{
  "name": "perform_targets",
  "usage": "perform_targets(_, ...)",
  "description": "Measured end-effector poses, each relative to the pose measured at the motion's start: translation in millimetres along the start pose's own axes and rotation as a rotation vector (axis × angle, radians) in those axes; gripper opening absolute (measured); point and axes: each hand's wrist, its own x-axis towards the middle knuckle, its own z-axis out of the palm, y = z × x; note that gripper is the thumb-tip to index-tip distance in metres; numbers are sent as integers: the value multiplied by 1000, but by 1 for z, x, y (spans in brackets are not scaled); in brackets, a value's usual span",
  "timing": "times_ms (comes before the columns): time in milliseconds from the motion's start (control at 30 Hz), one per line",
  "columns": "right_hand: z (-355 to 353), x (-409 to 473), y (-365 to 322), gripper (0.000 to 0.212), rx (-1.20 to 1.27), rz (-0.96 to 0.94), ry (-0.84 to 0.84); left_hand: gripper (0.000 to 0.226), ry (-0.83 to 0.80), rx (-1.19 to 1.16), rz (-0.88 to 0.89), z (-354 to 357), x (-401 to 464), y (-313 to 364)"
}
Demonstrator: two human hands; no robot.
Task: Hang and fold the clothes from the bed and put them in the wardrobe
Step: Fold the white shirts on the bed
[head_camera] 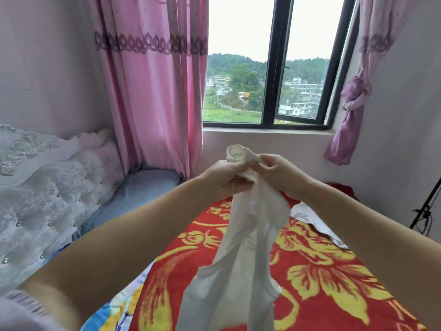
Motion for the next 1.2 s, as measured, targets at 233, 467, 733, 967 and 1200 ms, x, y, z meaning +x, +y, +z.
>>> perform_targets(233,6,-13,-9,38,-288,-60,-171,24,66,-210,-67,3,-10,12)
perform_targets(467,-31,-10,-8,38,9,35,-396,73,198,1685,838,-27,-15,14)
perform_targets(733,-64,-6,0,37,-179,156,-622,25,-211,1399,567,-45,-3,31)
perform_targets(967,-43,22,55,26,-965,114,-148,23,-170,1530,403,-51,47,24)
perform_targets(1200,-23,89,111,16,-981,56,152,25,55,1991,382,-58,126,38)
